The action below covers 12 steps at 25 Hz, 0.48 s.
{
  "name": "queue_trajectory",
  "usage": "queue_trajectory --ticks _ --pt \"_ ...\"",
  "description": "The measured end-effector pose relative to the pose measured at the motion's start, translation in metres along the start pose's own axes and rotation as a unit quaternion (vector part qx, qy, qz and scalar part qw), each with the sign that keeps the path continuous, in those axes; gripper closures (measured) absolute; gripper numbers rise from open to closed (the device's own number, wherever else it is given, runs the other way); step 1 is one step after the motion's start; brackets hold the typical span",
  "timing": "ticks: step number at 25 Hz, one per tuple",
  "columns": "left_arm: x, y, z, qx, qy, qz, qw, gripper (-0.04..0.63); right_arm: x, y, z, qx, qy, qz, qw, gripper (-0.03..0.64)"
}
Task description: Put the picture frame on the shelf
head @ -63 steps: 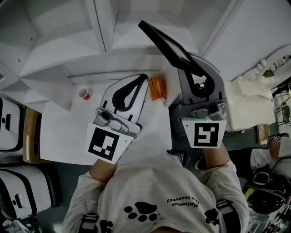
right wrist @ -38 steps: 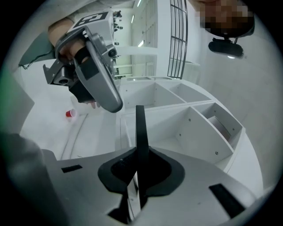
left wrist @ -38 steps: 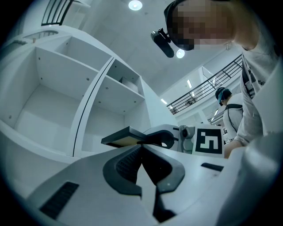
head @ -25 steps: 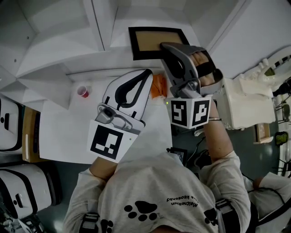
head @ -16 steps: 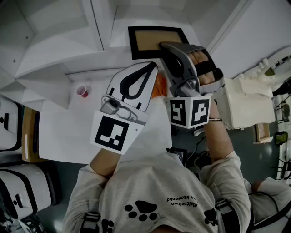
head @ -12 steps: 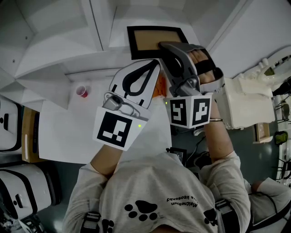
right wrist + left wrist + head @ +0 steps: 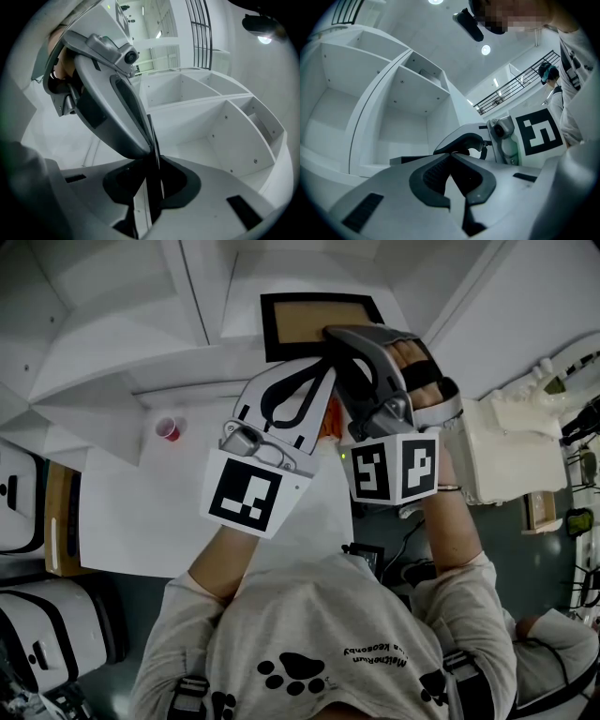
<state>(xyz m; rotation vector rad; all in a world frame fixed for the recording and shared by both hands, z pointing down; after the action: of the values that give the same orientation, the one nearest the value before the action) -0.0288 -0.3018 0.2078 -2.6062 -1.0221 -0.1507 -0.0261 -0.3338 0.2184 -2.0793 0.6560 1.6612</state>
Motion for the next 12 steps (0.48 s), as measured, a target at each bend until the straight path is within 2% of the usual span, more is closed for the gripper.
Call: queue_trajectory --ticks 12 --pt "-0.001 0.011 -0.002 -0.004 0.005 -0.005 1.0000 0.575 0.000 -0.002 -0.008 -0.012 0.010 0.006 1.000 0.482"
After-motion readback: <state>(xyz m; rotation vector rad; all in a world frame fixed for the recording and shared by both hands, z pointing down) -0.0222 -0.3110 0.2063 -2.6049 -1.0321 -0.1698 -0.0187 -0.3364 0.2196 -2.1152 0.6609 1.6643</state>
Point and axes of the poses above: the fingertips, and each gripper's own axes: y forward along the fingers, x to its right, z out of its top, the point moved 2 cm from there along -y, backward along the fingers, and after that the axes turned 5 degrees about -z, right-handed, at the moved point
